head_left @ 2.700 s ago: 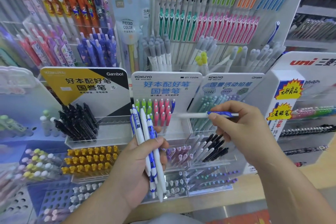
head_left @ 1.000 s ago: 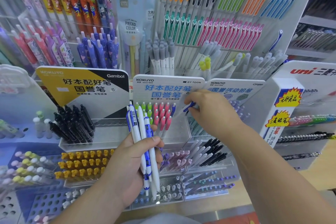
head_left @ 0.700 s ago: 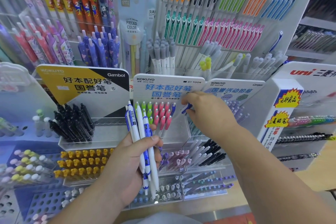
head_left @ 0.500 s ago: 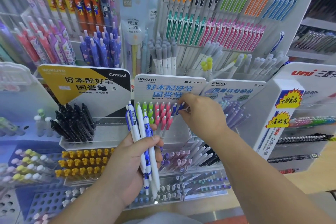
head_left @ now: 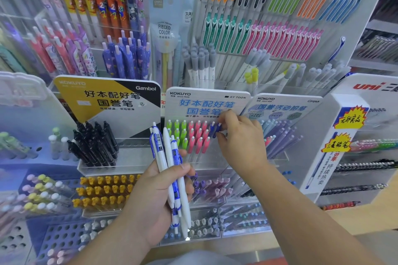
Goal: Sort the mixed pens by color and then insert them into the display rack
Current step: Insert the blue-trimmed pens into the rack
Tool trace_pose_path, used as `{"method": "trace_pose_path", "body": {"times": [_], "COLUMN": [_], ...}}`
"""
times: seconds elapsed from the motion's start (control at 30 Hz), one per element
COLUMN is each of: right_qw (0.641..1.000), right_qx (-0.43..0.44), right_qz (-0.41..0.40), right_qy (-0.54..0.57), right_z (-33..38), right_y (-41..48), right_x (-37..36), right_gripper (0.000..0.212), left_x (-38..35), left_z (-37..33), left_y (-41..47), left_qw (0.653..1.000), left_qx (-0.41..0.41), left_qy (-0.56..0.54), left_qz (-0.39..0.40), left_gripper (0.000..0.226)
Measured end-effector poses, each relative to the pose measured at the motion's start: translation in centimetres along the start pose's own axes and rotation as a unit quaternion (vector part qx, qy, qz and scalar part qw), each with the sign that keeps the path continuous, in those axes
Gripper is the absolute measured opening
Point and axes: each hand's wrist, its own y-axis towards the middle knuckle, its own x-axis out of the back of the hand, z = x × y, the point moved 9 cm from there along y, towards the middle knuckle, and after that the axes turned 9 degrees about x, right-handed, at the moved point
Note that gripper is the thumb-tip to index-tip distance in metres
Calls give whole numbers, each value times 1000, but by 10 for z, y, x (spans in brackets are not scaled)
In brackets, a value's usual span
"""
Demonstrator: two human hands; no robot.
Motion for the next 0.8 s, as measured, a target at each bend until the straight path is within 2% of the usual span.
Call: {"method": "trace_pose_path", "body": {"times": [0.27,0.53,0.63,0.7,0.73,0.8], "right_qw": [999,1000,995,971,945,868], "right_qx": [-3,2,-34,-111,-151,-200], "right_qz": [-33,-10,-44,-50,-34,35], "right_qy": [4,16,86,207,289,453], "right_z": [3,3,-2,-9,-10,4], "right_y": [-1,-2,-7,-17,-22,-33], "right_x": [7,9,35,49,50,42], "right_gripper": [30,38,36,25,18,12], "left_x": [0,-2,-5,-8,-10,-13], "left_z": [1,4,5,5,5,6], "left_y": [-2,-3,-3,-4,-4,-3], "left_qw": [1000,1000,1000,1000,999,999], "left_qx": [-7,-10,-6,-4,-3,-2], "left_qy": [6,6,17,28,34,54], "left_qz": [-5,3,9,14,15,5], "left_gripper": [41,41,38,35,34,33]}}
